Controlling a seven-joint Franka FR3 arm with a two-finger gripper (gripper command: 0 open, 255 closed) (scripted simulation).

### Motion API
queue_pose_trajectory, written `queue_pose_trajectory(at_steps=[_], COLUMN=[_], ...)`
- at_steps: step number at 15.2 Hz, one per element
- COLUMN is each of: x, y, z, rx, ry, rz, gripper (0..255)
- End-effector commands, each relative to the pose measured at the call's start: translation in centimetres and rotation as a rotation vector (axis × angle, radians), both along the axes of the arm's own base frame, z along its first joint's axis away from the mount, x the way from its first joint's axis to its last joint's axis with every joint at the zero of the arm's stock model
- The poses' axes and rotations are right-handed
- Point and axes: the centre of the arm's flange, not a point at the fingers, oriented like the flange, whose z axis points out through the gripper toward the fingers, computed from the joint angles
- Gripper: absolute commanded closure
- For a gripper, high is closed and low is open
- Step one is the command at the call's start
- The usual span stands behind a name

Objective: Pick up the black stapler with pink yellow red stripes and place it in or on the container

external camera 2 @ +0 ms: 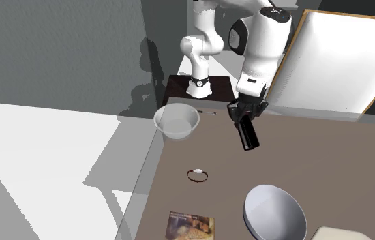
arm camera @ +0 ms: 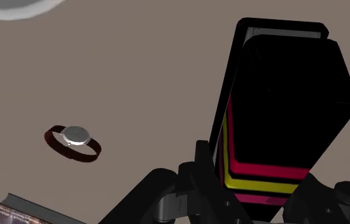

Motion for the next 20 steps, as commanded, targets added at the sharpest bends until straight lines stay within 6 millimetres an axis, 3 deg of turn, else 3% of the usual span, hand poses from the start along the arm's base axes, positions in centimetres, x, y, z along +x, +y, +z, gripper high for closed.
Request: queue_pose_trajectory(at_steps=[1,20], x=[-1.1,-11.6], y=[-2.6,-25.3], z=[-0.3,-0.7], rx=[0.000,0.000], ry=[0.000,0.000], rz=[0.000,0.000], gripper=[255,255])
